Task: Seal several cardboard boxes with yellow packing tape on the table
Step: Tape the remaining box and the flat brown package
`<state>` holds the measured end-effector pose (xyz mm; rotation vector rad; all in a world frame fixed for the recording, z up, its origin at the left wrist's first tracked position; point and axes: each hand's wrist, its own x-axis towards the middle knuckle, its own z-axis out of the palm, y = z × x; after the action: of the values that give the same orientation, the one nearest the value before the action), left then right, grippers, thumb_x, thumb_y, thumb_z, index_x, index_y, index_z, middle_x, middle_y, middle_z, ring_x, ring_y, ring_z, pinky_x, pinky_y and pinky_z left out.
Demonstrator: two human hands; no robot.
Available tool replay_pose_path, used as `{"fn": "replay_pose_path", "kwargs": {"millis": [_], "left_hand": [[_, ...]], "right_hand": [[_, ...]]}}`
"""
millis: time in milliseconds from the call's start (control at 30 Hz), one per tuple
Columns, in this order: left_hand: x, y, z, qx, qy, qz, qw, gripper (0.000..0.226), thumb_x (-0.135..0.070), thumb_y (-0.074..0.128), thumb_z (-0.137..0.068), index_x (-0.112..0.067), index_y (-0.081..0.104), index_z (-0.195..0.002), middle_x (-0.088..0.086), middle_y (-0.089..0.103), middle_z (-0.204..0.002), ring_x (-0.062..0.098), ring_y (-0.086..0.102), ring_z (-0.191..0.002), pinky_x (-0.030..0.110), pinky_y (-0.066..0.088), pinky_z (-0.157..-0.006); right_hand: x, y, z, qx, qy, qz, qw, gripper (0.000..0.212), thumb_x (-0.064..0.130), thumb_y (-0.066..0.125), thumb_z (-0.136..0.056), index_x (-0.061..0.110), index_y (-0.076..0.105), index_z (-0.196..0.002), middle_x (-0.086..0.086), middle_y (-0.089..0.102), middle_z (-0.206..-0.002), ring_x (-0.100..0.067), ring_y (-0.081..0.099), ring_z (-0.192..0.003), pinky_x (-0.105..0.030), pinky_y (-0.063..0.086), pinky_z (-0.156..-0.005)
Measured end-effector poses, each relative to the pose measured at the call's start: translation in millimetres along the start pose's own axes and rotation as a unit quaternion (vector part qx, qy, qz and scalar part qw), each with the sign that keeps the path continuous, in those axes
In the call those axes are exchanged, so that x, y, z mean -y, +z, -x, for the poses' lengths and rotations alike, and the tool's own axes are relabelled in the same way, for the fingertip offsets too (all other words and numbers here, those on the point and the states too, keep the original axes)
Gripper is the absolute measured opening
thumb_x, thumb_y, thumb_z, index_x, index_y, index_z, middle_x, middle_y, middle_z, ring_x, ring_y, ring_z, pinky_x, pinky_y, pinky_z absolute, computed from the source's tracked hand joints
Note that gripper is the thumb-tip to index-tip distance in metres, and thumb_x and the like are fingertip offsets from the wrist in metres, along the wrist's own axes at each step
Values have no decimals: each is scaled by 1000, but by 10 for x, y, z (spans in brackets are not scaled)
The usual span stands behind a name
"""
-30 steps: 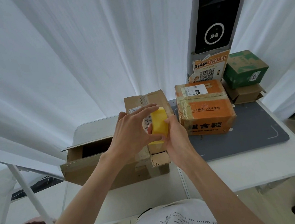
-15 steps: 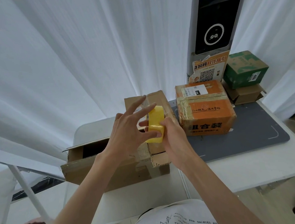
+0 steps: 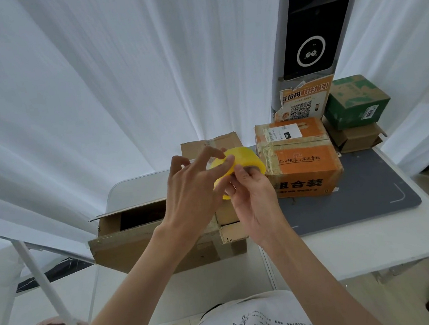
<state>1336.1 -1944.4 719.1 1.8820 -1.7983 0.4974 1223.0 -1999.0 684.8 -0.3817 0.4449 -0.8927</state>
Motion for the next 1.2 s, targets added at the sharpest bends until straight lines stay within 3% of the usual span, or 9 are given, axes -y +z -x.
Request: {"fn": "replay_pose_path", "kwargs": {"millis": [100,300,400,533,633,767,867,1000,1200], "left_hand": [[-32,10,10,-21,-19,20,999,23,-28,84,-84,-28,78,-106,-10,71,-110,17,56,-57,26,29,-81],[-44,7,-34,-28,-56,53,997,21,-35,80,-82,-28,78,-101,-15,72,-105,18,60,-66,22,27,-78],[-50,22,-39,-38,-57,45,997,14,-31,80,-81,-26,77,-94,-14,73,-100,18,62,-63,22,26,-80],[-60,85,-34,-20,-66,46,997,15,-35,74,-87,-24,68,-95,-14,65,-99,16,47,-56,23,26,-80],[-77,106,-48,0,-59,51,997,21,-26,78,-86,-23,63,-100,-11,60,-102,9,35,-58,20,21,-80],[-89,135,-83,36,-46,45,997,32,-21,80,-81,-18,60,-106,-5,57,-105,11,44,-58,21,24,-84],[-112,152,-84,39,-50,48,997,34,-7,78,-77,-13,60,-105,-1,57,-104,16,52,-58,19,26,-82],[-152,167,-63,4,-67,61,996,33,3,72,-75,-11,59,-103,2,60,-105,13,37,-53,19,24,-79],[-134,229,-55,6,-68,72,995,35,8,71,-74,-10,56,-100,3,58,-102,12,34,-52,19,24,-80]], "right_hand": [[-7,0,9,-7,-10,5,1000,23,6,52,-101,2,60,-122,-8,72,-111,-21,68,-106,-42,48,-108],[3,16,22,-26,-18,13,999,31,4,57,-97,1,55,-128,-10,72,-114,-22,69,-110,-34,58,-93],[-10,17,21,-38,-17,8,999,39,4,60,-96,-2,51,-134,-14,70,-119,-24,69,-112,-34,58,-93],[11,27,40,-44,-21,5,999,27,-1,60,-94,6,58,-120,-7,75,-108,-19,73,-105,-29,60,-86],[20,27,41,-45,-22,0,999,27,-2,60,-94,5,58,-120,-8,75,-107,-18,73,-100,-25,60,-78],[-12,40,46,-58,-18,1,998,41,-2,64,-90,0,55,-130,-10,73,-111,-19,71,-105,-29,59,-92],[-47,83,63,-60,-24,5,998,30,-2,65,-89,4,61,-119,-9,74,-108,-20,70,-106,-28,57,-93],[-94,160,89,-70,-67,51,994,16,-3,65,-91,11,65,-100,-4,76,-98,-15,72,-96,-21,56,-80],[-123,174,88,-100,-89,93,987,17,0,68,-91,14,67,-101,-4,78,-105,-18,73,-104,-25,54,-85]]}}
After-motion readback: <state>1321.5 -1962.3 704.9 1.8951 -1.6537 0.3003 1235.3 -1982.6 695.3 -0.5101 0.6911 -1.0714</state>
